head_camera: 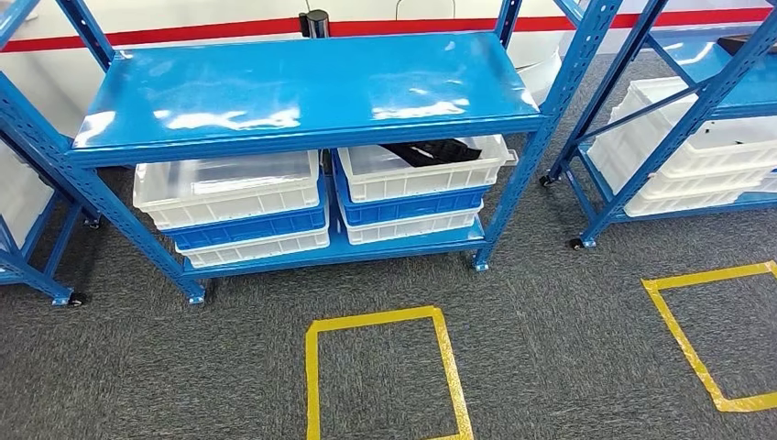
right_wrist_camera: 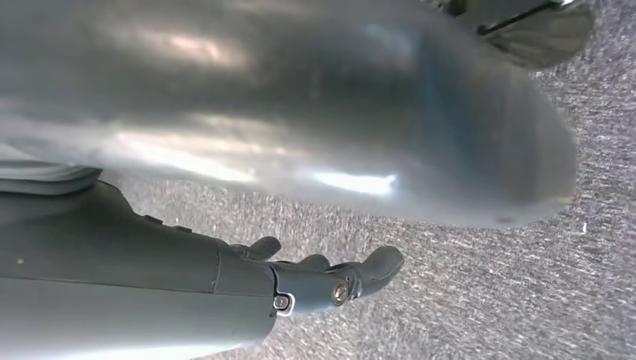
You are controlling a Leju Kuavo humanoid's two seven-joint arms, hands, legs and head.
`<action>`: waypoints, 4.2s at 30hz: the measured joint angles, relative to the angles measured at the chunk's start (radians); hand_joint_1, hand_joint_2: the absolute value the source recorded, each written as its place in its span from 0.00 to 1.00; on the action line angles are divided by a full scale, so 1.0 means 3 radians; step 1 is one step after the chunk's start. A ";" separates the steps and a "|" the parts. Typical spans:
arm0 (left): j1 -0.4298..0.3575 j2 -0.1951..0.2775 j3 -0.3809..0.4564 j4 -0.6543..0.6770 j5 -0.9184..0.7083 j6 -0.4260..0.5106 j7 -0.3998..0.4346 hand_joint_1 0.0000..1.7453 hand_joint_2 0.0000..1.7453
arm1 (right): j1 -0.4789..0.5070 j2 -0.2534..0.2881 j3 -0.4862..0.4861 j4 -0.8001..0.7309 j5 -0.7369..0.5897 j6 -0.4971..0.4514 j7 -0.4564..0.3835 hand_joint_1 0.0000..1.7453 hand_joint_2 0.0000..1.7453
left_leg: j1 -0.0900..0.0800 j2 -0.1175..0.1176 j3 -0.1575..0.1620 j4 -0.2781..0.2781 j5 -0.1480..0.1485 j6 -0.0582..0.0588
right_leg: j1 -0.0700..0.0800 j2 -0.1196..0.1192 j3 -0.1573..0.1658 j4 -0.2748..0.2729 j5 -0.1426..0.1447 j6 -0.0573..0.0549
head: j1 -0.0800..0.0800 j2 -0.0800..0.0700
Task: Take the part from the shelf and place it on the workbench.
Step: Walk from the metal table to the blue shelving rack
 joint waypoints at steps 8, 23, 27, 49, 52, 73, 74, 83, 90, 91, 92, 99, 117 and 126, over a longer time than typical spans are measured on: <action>-0.0003 -0.0003 0.0001 0.0000 -0.0004 0.0003 0.0008 0.00 0.00 | 0.0002 -0.0003 0.0000 0.0001 0.0008 0.0014 0.0008 0.00 0.00 | -0.0033 -0.0029 0.0165 -0.0014 -0.0160 -0.0098 | 0.0011 -0.0016 0.0343 -0.0966 0.0550 0.0005 | 0.0005 0.0000; -0.0002 0.0000 -0.0002 0.0001 -0.0048 0.0013 0.0031 0.00 0.00 | -0.0001 0.0000 0.0000 0.0001 0.0027 0.0021 0.0011 0.00 0.00 | 0.0008 0.0008 -0.0097 0.0088 0.0034 -0.0134 | 0.0001 0.0011 0.0618 -0.1012 0.0320 0.0003 | -0.0029 0.0000; 0.0003 0.0000 -0.0002 0.0000 -0.0048 0.0014 0.0033 0.00 0.00 | -0.0002 -0.0003 0.0000 0.0000 0.0028 0.0020 0.0011 0.00 0.00 | 0.0017 0.0007 -0.0068 0.0052 0.0027 -0.0039 | 0.0001 -0.0001 0.0437 -0.0658 0.0159 0.0009 | -0.0010 0.0000; 0.0009 0.0004 -0.0003 0.0000 -0.0048 0.0010 0.0053 0.00 0.00 | 0.0012 0.0006 0.0000 0.0000 0.0027 0.0029 0.0011 0.00 0.00 | 0.0020 0.0020 -0.0251 0.0459 -0.0066 -0.0184 | -0.0009 0.0001 0.0555 -0.0973 0.0390 -0.0106 | -0.0010 0.0000; 0.0002 0.0003 -0.0003 0.0001 -0.0049 0.0013 0.0054 0.00 0.00 | 0.0002 0.0008 0.0000 0.0001 0.0028 0.0029 0.0011 0.00 0.00 | 0.0012 0.0012 -0.0103 0.0109 0.0039 -0.0153 | 0.0018 0.0009 0.0567 -0.0976 0.0340 -0.0048 | -0.0008 0.0000; 0.0001 0.0003 -0.0003 0.0000 -0.0048 0.0014 0.0061 0.00 0.00 | 0.0003 0.0010 0.0000 0.0000 0.0030 0.0028 0.0012 0.00 0.00 | 0.0000 0.0013 -0.0077 0.0416 -0.0317 -0.0165 | -0.0007 -0.0025 0.0429 -0.0973 0.0493 -0.0106 | -0.0001 0.0000; 0.0002 0.0003 -0.0003 0.0000 -0.0049 0.0014 0.0061 0.00 0.00 | 0.0002 0.0011 0.0000 0.0001 0.0030 0.0028 0.0010 0.00 0.00 | 0.0001 0.0016 -0.0202 0.0646 -0.0409 -0.0171 | -0.0003 -0.0026 0.0444 -0.0973 0.0480 -0.0125 | -0.0006 0.0000; 0.0003 0.0004 -0.0004 0.0001 -0.0050 0.0014 0.0061 0.00 0.00 | 0.0006 0.0020 0.0000 0.0000 0.0040 0.0021 -0.0044 0.00 0.00 | -0.0007 0.0012 -0.0081 0.0100 0.0023 -0.0131 | 0.0028 0.0000 0.0563 -0.0975 0.0347 -0.0060 | -0.0004 0.0000; 0.0006 0.0002 -0.0003 0.0000 -0.0049 0.0014 0.0057 0.00 0.00 | 0.0002 0.0014 -0.0007 0.0000 0.0039 -0.0011 -0.0103 0.00 0.00 | -0.0004 0.0006 -0.0045 0.0037 0.0012 -0.0002 | 0.0021 -0.0010 0.0195 -0.0313 0.0079 -0.0018 | 0.0020 0.0000; 0.0005 0.0001 -0.0003 0.0000 -0.0049 0.0014 0.0057 0.00 0.00 | 0.0005 0.0013 -0.0008 0.0000 0.0041 -0.0025 -0.0113 0.00 0.00 | -0.0005 0.0005 -0.0039 0.0037 0.0003 0.0007 | 0.0018 -0.0010 0.0071 -0.0127 0.0030 -0.0018 | 0.0021 0.0000; 0.0006 -0.0001 -0.0003 0.0000 -0.0048 0.0014 0.0057 0.00 0.00 | 0.0010 0.0012 -0.0009 0.0000 0.0044 -0.0042 -0.0122 0.00 0.00 | -0.0005 0.0003 -0.0029 0.0038 -0.0008 0.0011 | 0.0017 -0.0010 -0.0008 -0.0036 0.0029 -0.0005 | 0.0020 0.0000; 0.0005 -0.0008 -0.0003 0.0000 -0.0033 0.0016 0.0057 0.00 0.00 | 0.0006 0.0008 -0.0009 0.0000 0.0094 -0.0098 -0.0210 0.00 0.00 | -0.0030 -0.0023 0.0083 0.0028 -0.0117 -0.0082 | 0.0036 -0.0019 0.0332 -0.0932 0.0519 0.0022 | 0.0024 0.0000; 0.0005 0.0000 0.0003 0.0000 -0.0018 0.0020 0.0055 0.00 0.00 | 0.0006 0.0020 -0.0009 0.0000 0.0101 -0.0045 -0.0304 0.00 0.00 | -0.0022 0.0016 -0.0049 0.0044 0.0029 -0.0045 | 0.0038 0.0002 0.0541 -0.0935 0.0323 -0.0023 | 0.0005 0.0000; 0.0006 -0.0001 0.0004 0.0000 -0.0018 0.0022 0.0054 0.00 0.00 | 0.0016 0.0024 -0.0009 0.0000 0.0111 -0.0045 -0.0307 0.00 0.00 | -0.0002 0.0000 0.0024 0.0023 -0.0029 -0.0028 | 0.0002 -0.0016 0.0214 -0.0633 0.0358 0.0103 | 0.0015 0.0000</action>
